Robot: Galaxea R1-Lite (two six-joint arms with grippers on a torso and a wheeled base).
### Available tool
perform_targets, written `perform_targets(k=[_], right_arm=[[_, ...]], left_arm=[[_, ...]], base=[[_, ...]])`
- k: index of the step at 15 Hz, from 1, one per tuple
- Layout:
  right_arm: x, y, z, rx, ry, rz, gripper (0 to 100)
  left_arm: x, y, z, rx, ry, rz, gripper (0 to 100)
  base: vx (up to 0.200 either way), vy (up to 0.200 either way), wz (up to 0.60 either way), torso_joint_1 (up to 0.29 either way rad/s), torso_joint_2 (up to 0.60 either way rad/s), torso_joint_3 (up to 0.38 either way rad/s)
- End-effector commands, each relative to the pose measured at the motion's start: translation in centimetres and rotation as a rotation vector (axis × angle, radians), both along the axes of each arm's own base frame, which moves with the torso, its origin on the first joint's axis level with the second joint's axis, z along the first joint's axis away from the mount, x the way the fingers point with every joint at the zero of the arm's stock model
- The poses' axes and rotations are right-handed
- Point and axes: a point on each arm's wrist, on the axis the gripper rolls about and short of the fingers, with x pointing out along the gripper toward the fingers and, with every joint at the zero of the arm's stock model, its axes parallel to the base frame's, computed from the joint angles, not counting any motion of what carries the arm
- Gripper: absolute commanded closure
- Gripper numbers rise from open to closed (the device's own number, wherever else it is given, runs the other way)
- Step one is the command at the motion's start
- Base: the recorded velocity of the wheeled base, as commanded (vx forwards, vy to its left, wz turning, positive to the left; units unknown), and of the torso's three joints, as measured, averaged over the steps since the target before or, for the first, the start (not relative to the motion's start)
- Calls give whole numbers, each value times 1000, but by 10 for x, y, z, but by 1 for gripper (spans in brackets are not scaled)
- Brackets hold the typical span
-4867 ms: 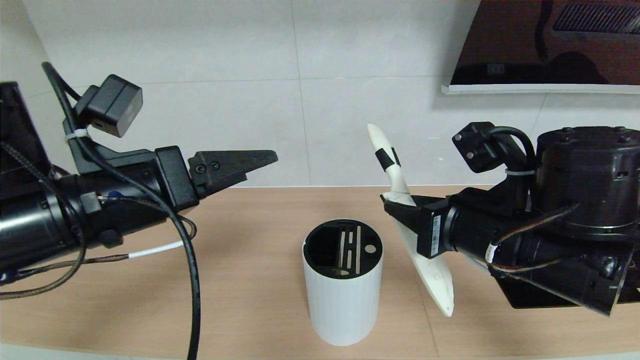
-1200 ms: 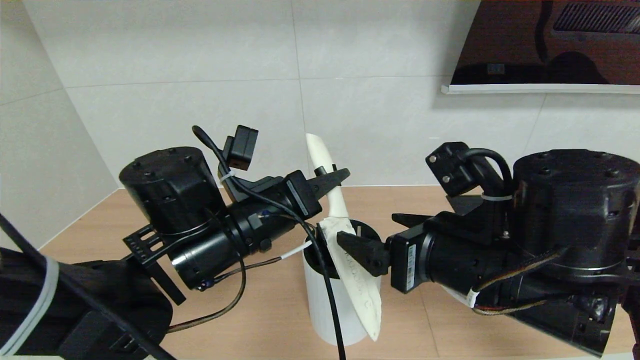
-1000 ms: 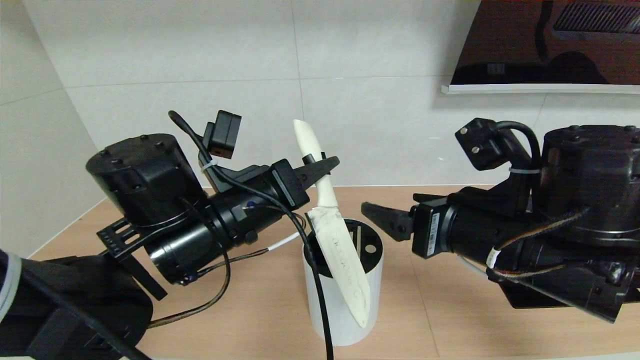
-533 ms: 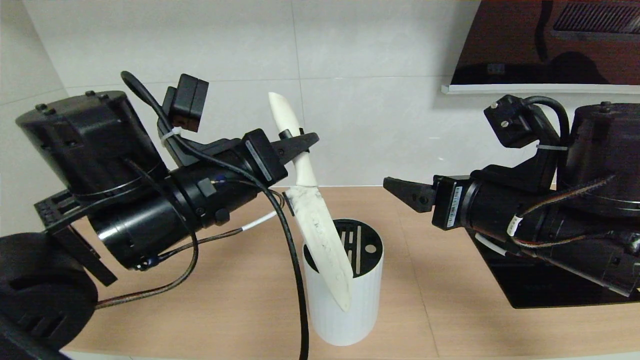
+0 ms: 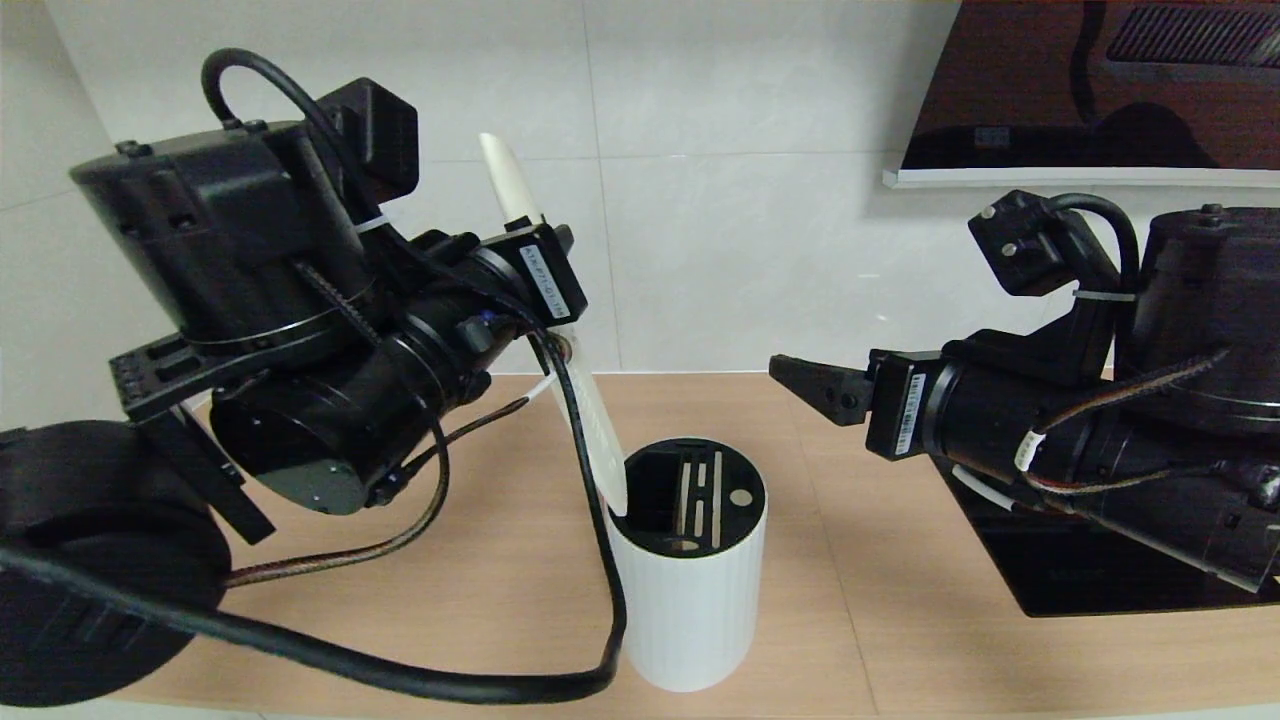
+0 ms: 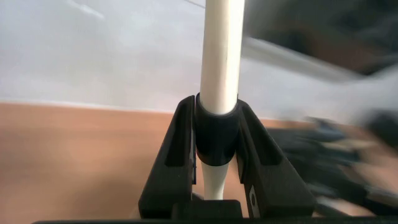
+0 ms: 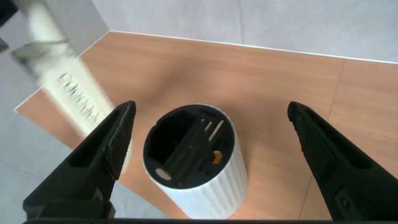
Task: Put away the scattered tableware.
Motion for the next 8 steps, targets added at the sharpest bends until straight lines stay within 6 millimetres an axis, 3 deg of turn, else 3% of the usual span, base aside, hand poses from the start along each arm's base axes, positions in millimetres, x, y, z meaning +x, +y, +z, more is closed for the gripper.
perform_targets(k=[1, 8], right_arm=[[0, 0, -1, -1, 1, 0, 0], [0, 0, 0, 1, -1, 0, 0]], left_arm=[[-1, -17, -11, 32, -32, 11, 100], [2, -39, -35, 84, -144, 13, 100]], base=[[0, 0, 0, 0, 0, 0], [0, 0, 0, 0, 0, 0]])
